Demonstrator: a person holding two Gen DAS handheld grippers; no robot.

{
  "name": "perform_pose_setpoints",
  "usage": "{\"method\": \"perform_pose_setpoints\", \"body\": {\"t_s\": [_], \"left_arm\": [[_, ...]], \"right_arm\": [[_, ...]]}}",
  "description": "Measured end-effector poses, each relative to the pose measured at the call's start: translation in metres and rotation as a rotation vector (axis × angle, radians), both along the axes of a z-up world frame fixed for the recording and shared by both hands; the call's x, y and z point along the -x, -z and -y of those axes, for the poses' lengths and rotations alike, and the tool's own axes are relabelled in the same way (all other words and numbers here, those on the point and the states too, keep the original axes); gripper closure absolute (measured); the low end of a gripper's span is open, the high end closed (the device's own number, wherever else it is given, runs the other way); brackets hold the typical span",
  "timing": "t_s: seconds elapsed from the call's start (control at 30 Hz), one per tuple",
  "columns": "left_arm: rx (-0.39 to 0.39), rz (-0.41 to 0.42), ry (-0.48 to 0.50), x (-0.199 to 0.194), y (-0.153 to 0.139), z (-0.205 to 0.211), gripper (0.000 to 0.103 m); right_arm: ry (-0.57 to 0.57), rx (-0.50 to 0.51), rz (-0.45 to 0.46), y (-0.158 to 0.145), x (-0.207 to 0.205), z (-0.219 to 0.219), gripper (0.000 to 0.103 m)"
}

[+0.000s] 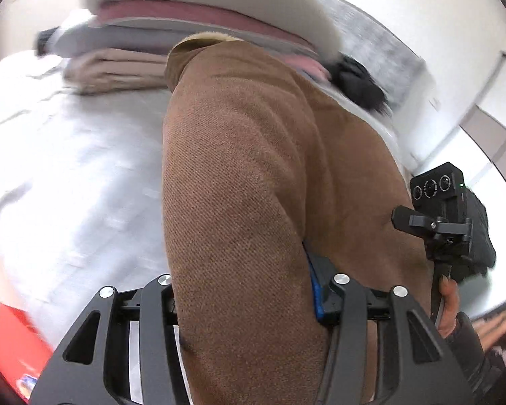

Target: Fold large clothes

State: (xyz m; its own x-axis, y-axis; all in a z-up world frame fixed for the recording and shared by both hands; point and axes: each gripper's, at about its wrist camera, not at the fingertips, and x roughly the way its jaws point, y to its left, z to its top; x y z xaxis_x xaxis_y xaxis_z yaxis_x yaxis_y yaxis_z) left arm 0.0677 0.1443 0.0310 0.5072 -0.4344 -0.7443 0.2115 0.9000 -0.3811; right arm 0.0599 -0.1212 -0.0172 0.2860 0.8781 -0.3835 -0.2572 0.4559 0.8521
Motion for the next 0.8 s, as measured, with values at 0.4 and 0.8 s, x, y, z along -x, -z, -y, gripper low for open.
{"method": "perform_pose_setpoints", "body": {"t_s": [0.4,0.8], "left_arm": [[0.142,-0.094,-0.288,0.0,0.088,-0.161,0.026],[0.175,-0.01,-0.441,0.056,0.04,-0.149,0.016]], "right_arm": [[0.029,0.383,-0.121,0.08,-0.04,-0.074,0.007],[0.178,0.172,0.288,-0.082,-0.036,-0.168,0.007]]}}
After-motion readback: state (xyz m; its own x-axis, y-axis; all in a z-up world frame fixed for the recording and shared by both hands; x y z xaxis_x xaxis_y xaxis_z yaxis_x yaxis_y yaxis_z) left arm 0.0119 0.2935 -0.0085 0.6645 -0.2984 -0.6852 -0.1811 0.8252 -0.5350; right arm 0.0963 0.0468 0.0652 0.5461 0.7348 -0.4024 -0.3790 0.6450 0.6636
